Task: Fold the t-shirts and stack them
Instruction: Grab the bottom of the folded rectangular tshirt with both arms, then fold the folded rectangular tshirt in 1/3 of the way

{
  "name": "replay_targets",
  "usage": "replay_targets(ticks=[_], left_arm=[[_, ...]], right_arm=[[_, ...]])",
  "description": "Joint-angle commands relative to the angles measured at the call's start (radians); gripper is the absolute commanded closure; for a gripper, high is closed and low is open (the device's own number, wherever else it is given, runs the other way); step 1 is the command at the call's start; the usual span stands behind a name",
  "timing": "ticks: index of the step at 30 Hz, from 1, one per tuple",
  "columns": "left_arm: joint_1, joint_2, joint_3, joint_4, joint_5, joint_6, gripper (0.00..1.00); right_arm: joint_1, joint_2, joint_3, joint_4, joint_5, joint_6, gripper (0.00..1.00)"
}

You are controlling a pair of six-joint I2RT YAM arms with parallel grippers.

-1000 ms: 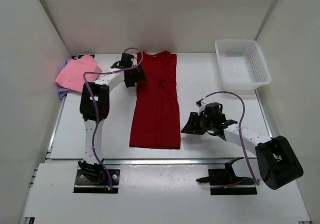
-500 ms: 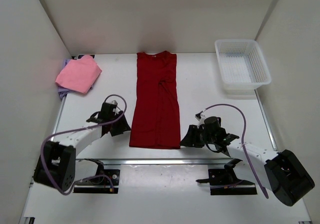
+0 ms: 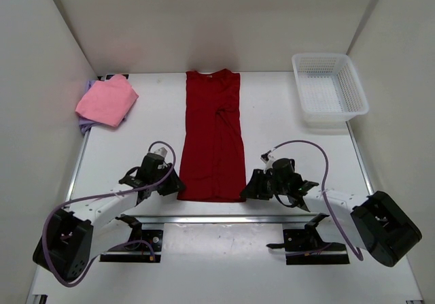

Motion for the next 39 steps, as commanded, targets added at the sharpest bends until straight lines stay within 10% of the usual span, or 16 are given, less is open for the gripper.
replay_targets(ticks=[1, 10, 17, 26, 39], left_arm=[[-0.006, -0.017, -0.048, -0.104, 0.018, 0.000, 0.61], [-0.027, -0.101, -0.099, -0.138, 0.081, -0.011, 0.56], [-0.024, -0.167, -0.095, -0.157, 0.050, -0.011, 1.00], [-0.134, -0.288, -0.015, -0.328, 0.075, -0.060, 1.00], [0.065, 0.245, 0.558, -0.144, 0.033, 0.125, 1.00]], right_arm=[[0.007, 0.046, -0.018, 0.013, 0.047, -0.002, 0.62], [0.045, 0.055, -0.010, 0.002, 0.070, 0.016, 0.86], [0.066, -0.005, -0.017, -0.076, 0.093, 0.004, 1.00], [0.232, -0.227, 0.015, -0.324, 0.149, 0.087, 1.00], [-0.262, 0.206, 0.614, -0.397, -0.002, -0.305, 1.00]])
